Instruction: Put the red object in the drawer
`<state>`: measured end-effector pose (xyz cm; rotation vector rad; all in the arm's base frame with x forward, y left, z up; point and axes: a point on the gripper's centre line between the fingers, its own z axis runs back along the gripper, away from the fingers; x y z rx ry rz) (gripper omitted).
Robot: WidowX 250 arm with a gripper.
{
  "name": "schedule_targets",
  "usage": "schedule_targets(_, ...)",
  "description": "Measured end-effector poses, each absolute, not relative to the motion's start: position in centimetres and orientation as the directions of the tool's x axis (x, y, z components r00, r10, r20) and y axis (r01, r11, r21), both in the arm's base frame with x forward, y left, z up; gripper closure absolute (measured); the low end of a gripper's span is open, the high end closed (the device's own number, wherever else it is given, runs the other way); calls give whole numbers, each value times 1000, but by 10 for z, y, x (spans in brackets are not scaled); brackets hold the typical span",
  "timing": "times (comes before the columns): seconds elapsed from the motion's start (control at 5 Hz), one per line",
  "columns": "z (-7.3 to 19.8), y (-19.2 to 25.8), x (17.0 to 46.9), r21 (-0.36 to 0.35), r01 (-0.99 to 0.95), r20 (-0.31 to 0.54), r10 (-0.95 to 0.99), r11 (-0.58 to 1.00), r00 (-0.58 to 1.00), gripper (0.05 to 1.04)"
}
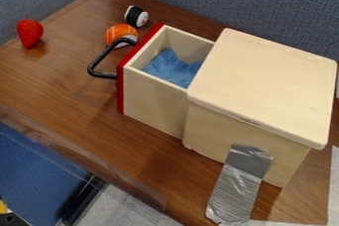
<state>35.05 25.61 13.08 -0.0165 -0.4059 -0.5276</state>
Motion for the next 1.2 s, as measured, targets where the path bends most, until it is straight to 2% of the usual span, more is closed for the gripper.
schedule_targets(0.2, 110, 253, 349, 28, 478, 383, -451, 878, 806, 83)
schedule_targets(0.4, 89, 252, 339, -128, 255, 485, -164, 958, 859, 83)
schedule_targets(0.6, 100, 261, 324, -176, 42, 515, 56, 983, 856, 83)
schedule_targets(0.8, 91, 262, 320, -211, -102, 509, 198, 972, 838, 83)
schedule_targets(1.0, 75, 263, 311, -208, -192, 466, 270, 959, 842, 83)
schedule_targets(1.2, 59, 265, 305, -167, -269, 445, 316, 949, 838, 83)
